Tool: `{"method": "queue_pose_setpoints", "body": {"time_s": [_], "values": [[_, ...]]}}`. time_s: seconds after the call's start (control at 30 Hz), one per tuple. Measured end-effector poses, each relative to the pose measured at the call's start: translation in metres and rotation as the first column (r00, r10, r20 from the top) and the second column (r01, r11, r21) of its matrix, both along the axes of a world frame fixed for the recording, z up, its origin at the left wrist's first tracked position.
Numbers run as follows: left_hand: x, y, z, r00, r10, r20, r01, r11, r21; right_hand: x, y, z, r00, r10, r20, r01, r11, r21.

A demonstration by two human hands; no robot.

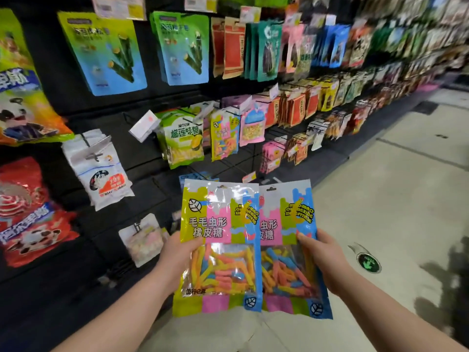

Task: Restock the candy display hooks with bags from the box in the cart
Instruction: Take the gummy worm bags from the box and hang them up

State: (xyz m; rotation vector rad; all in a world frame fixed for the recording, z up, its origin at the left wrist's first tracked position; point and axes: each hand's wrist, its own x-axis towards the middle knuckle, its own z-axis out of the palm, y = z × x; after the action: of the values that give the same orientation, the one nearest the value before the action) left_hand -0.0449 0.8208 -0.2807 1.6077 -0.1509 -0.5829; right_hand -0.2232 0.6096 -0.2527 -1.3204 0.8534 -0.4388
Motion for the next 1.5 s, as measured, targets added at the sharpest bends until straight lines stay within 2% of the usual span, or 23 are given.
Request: {"method": "queue_pose_setpoints", "body": {"time_s": [0.27,0.53,0.87,1.1,1.3,1.5], "values": [[0.07,-0.085,0.005,0.998,-0.057,-0.019,0.057,0.998,0.001,0.044,-0.064,0.007,0.995,-0.082,0.061,0.081,0.997,0.011],[0.086,-0.158,0.011,0.996,-0.087,0.002,0.087,0.996,0.019,0.059,-0.127,0.008,0.984,-0.157,0.083,0.157,0.988,-0.001],[0.055,-0.256,0.02,0.998,0.054,0.042,-0.055,0.998,0.03,0.063,-0.255,0.005,0.99,0.029,0.139,-0.031,0.999,0.014],[0.015,-0.317,0.019,0.98,0.195,-0.045,-0.194,0.981,0.014,0.057,-0.349,0.004,0.984,0.159,0.075,-0.162,0.986,0.028],[0.007,-0.324,0.02,0.944,0.321,-0.073,-0.32,0.947,0.032,0.077,-0.372,0.003,0.948,0.3,0.103,-0.306,0.951,0.049],[0.023,-0.311,0.015,0.891,0.451,-0.052,-0.45,0.892,0.039,0.125,-0.371,-0.013,0.921,0.386,0.051,-0.387,0.922,0.011]]}}
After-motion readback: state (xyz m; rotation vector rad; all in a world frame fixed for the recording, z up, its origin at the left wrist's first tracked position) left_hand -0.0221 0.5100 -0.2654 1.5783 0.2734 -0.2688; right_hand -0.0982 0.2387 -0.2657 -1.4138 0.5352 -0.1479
